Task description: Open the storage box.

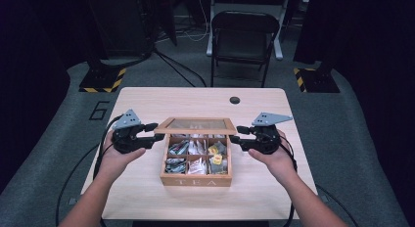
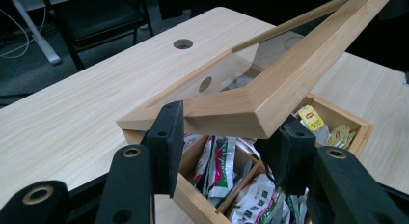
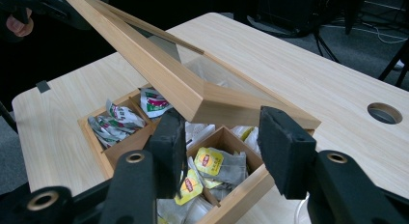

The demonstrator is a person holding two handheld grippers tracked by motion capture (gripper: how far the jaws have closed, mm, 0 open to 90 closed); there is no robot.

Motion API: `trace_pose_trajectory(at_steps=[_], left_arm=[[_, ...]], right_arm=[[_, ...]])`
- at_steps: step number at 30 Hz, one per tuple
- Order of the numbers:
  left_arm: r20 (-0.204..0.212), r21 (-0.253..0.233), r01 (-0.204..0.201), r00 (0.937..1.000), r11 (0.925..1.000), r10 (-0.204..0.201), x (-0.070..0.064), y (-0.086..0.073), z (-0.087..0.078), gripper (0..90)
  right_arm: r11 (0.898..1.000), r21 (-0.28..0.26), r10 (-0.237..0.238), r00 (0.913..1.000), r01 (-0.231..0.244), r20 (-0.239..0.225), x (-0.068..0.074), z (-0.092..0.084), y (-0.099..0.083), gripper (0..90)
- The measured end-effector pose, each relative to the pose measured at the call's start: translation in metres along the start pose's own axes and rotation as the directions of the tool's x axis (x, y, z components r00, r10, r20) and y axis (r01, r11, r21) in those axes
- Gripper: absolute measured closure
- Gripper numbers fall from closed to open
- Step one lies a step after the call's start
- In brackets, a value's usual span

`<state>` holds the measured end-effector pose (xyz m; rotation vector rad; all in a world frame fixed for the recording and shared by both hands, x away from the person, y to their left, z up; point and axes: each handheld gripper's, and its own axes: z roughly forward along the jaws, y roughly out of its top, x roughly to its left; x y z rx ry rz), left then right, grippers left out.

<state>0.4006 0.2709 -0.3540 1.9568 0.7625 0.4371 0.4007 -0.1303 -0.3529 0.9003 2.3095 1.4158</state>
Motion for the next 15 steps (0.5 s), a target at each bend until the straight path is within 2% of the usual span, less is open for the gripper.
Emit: trace_pose_trajectory(at_steps=[7, 12, 15], left_arm=[[0.006, -0.014, 0.013, 0.9999, 0.9998, -0.013, 0.006, 0.006, 0.002, 53.0], [0.007, -0.016, 0.012, 0.9999, 0.9998, -0.012, 0.011, 0.012, 0.004, 52.9], [0.002, -0.038, 0.022, 0.9998, 0.999, -0.022, 0.015, 0.012, 0.005, 51.1]], right_arm=[[1.0, 0.019, 0.023, 0.9997, -0.023, 0.006, -0.008, 0.005, 0.004, 54.6], [0.999, -0.006, 0.054, 0.9985, -0.054, -0.007, -0.015, 0.006, 0.011, 58.5], [0.997, 0.009, 0.076, 0.9966, -0.075, -0.031, -0.02, 0.007, 0.017, 62.8]])
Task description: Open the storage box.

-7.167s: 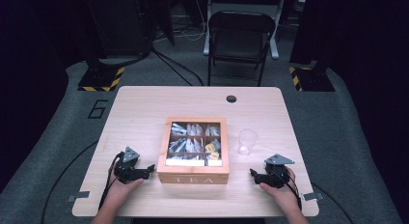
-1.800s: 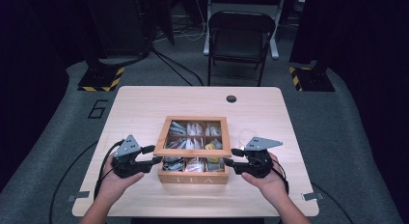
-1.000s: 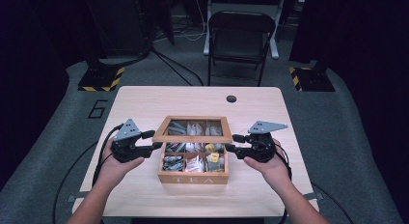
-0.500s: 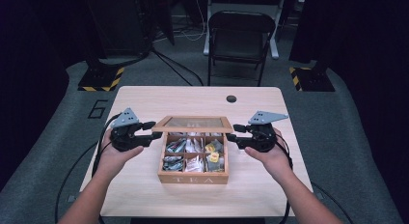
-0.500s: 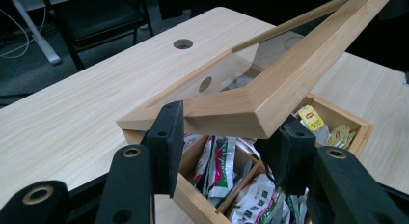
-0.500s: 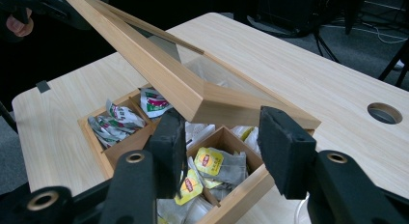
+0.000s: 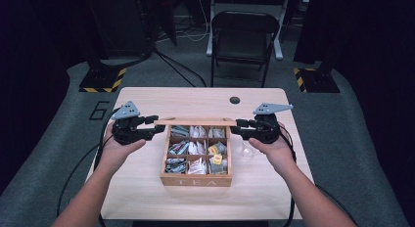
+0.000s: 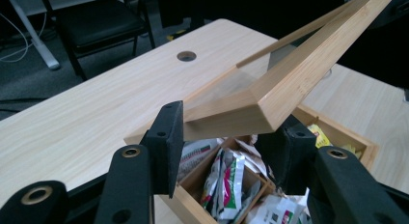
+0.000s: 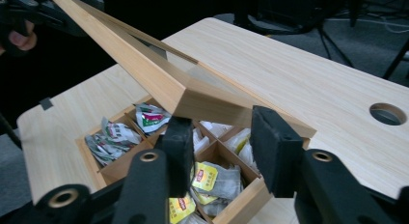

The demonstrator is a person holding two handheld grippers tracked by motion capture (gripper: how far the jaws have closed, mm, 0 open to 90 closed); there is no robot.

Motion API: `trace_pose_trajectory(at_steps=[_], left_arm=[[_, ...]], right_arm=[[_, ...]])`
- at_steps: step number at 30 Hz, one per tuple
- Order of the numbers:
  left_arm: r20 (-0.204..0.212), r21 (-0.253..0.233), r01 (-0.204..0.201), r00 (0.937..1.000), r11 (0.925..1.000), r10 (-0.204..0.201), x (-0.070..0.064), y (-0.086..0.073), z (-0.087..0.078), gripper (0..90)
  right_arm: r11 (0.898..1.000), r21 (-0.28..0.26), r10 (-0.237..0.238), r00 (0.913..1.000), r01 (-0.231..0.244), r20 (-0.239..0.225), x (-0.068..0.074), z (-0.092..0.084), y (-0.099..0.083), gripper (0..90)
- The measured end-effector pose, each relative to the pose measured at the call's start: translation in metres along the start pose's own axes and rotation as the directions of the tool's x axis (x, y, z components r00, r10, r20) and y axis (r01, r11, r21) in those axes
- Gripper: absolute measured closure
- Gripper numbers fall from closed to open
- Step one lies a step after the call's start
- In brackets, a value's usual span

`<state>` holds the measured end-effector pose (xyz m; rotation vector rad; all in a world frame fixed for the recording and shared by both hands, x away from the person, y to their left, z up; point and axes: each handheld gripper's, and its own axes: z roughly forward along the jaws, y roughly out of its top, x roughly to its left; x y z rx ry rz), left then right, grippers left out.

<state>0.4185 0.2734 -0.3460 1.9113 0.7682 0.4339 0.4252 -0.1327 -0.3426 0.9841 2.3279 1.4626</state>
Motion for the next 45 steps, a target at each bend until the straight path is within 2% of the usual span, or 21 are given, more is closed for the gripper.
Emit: trace_pose_trajectory(at_steps=[7, 12, 18, 22, 26, 30, 34, 38, 42, 45], left_arm=[[-0.041, 0.008, 0.013, 0.9991, 0.9999, -0.012, 0.011, -0.007, 0.011, 52.8], [-0.041, 0.0, 0.019, 0.999, 0.9998, -0.019, 0.018, -0.011, 0.023, 53.2], [-0.075, 0.023, 0.007, 0.9971, 0.9997, -0.006, 0.021, -0.011, 0.038, 55.6], [-0.083, 0.017, 0.017, 0.9964, 0.9997, -0.015, 0.022, -0.011, 0.041, 58.2], [-0.097, 0.015, 0.004, 0.9953, 0.9999, -0.002, 0.023, -0.009, 0.043, 59.6], [-0.097, 0.02, -0.002, 0.9953, 0.9998, 0.004, 0.025, -0.008, 0.045, 59.6], [-0.097, 0.015, 0.003, 0.9953, 0.9999, -0.002, 0.026, -0.007, 0.046, 59.6], [-0.099, 0.007, 0.013, 0.995, 0.9999, -0.013, 0.028, -0.006, 0.047, 59.7], [-0.093, 0.001, 0.027, 0.9953, 0.9996, -0.027, 0.032, -0.004, 0.049, 59.7], [-0.092, -0.005, 0.034, 0.9952, 0.9994, -0.034, 0.034, -0.002, 0.05, 59.9]], right_arm=[[1.0, 0.004, -0.005, 0.9998, 0.005, 0.017, -0.003, 0.002, 0.008, 62.9], [1.0, -0.002, -0.009, 0.9998, 0.009, 0.02, -0.005, 0.004, 0.011, 62.5], [1.0, -0.013, -0.004, 0.9997, 0.005, 0.023, -0.008, 0.006, 0.014, 62.3], [1.0, -0.02, -0.003, 0.9997, 0.003, 0.025, -0.01, 0.007, 0.015, 62.2], [0.999, -0.033, -0.004, 0.9995, 0.005, 0.03, -0.011, 0.008, 0.016, 62.0], [0.999, -0.027, -0.025, 0.9992, 0.026, 0.03, -0.013, 0.011, 0.016, 58.8], [0.999, -0.001, -0.032, 0.998, 0.032, 0.054, -0.014, 0.018, 0.013, 56.0], [0.999, -0.011, -0.039, 0.9961, 0.04, 0.079, -0.019, 0.026, 0.013, 54.7], [0.999, -0.017, -0.03, 0.9942, 0.032, 0.103, -0.026, 0.033, 0.013, 54.7], [1.0, -0.028, -0.008, 0.995, 0.011, 0.1, -0.031, 0.037, 0.013, 54.5]])
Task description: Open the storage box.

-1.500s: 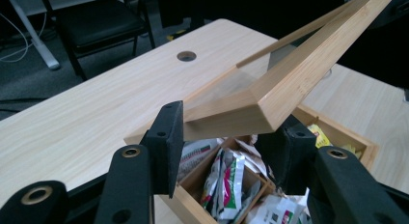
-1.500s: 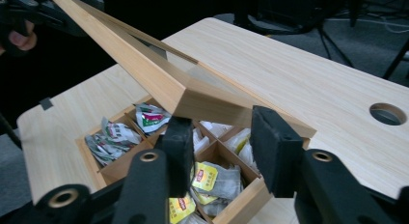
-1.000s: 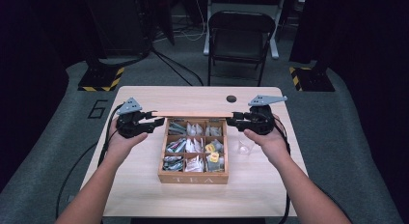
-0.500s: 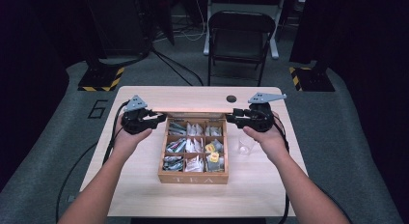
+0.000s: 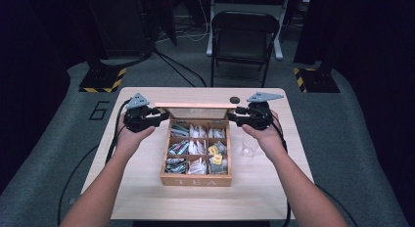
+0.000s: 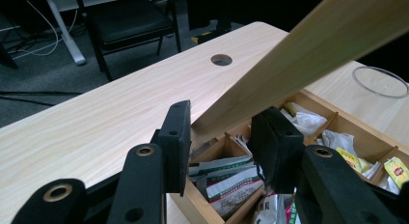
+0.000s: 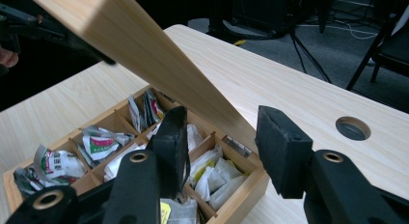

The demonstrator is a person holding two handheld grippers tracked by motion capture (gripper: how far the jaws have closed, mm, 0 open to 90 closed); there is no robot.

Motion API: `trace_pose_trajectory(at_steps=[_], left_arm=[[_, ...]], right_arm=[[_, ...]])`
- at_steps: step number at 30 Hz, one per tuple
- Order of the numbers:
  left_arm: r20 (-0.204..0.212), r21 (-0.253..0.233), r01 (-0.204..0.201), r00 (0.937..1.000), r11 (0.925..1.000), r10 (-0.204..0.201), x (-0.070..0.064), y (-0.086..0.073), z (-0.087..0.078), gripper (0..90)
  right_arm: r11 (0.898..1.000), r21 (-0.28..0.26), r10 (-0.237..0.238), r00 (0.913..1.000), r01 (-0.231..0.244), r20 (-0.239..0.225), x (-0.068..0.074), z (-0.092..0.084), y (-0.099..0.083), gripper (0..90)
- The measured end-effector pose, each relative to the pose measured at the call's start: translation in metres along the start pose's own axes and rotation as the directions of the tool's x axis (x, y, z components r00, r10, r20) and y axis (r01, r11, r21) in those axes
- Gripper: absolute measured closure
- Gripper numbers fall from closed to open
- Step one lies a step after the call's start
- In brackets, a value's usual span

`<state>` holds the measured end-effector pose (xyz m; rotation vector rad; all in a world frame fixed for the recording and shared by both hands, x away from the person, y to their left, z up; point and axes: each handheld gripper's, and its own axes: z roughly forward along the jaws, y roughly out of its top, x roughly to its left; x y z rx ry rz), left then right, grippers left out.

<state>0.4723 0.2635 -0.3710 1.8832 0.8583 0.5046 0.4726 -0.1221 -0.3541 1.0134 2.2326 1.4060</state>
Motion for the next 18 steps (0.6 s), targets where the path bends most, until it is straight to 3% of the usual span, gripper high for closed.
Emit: trace_pose_trajectory(at_steps=[18], left_arm=[[-0.013, -0.003, 0.001, 0.9999, 1.0, -0.001, 0.007, 0.004, 0.013, 57.5]], right_arm=[[0.998, -0.027, 0.06, 0.9979, -0.06, 0.024, -0.006, 0.014, 0.006, 56.5]])
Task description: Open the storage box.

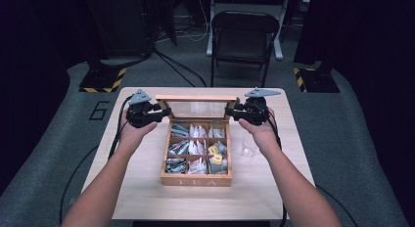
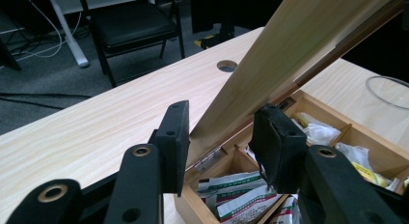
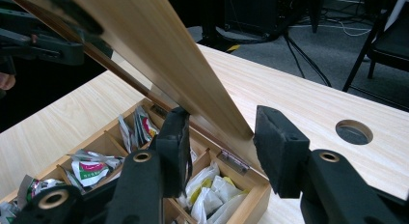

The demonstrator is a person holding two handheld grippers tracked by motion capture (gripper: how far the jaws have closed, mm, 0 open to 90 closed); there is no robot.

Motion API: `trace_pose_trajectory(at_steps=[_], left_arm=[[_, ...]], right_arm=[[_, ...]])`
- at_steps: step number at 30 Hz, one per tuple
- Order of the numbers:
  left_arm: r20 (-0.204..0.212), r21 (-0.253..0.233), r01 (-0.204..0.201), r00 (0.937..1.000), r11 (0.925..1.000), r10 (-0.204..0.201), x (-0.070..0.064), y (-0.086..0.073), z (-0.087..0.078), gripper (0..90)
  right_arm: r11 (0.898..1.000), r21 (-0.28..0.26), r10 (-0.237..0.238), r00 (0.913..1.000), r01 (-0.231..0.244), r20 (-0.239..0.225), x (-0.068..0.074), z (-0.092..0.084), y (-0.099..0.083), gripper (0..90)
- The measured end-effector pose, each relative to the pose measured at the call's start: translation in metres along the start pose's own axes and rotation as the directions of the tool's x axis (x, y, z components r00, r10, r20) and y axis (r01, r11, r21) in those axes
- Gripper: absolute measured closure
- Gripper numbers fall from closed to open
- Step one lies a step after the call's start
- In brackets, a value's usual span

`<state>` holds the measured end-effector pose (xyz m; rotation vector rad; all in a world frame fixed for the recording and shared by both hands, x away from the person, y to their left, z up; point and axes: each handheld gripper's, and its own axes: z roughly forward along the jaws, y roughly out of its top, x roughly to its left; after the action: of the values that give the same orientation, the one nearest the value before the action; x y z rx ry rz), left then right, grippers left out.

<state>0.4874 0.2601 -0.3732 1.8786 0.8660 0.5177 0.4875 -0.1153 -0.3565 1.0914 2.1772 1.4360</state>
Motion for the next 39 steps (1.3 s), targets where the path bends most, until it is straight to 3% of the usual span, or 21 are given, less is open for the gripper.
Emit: trace_pose_trajectory(at_steps=[5, 22, 34, 39], left_arm=[[-0.014, 0.035, -0.01, 0.9998, 0.9993, 0.011, 0.002, -0.001, 0.008, 58.5], [-0.025, 0.04, 0.003, 0.9997, 0.9992, -0.002, 0.008, 0.002, 0.013, 62.3], [-0.011, 0.037, 0.02, 0.9997, 0.9991, -0.02, 0.014, 0.006, 0.018, 62.6], [-0.013, 0.04, 0.025, 0.9996, 0.9989, -0.025, 0.016, 0.007, 0.019, 63.0]], right_arm=[[1.0, 0.005, 0.0, 1.0, 0.0, -0.004, -0.001, 0.001, 0.002, 56.9], [1.0, 0.013, -0.003, 0.9996, 0.003, 0.03, -0.009, 0.007, 0.003, 54.4], [1.0, 0.023, 0.015, 0.999, -0.016, 0.043, -0.015, 0.021, -0.004, 50.3], [0.999, 0.033, 0.002, 0.9988, -0.004, 0.048, -0.016, 0.027, -0.003, 54.1]])
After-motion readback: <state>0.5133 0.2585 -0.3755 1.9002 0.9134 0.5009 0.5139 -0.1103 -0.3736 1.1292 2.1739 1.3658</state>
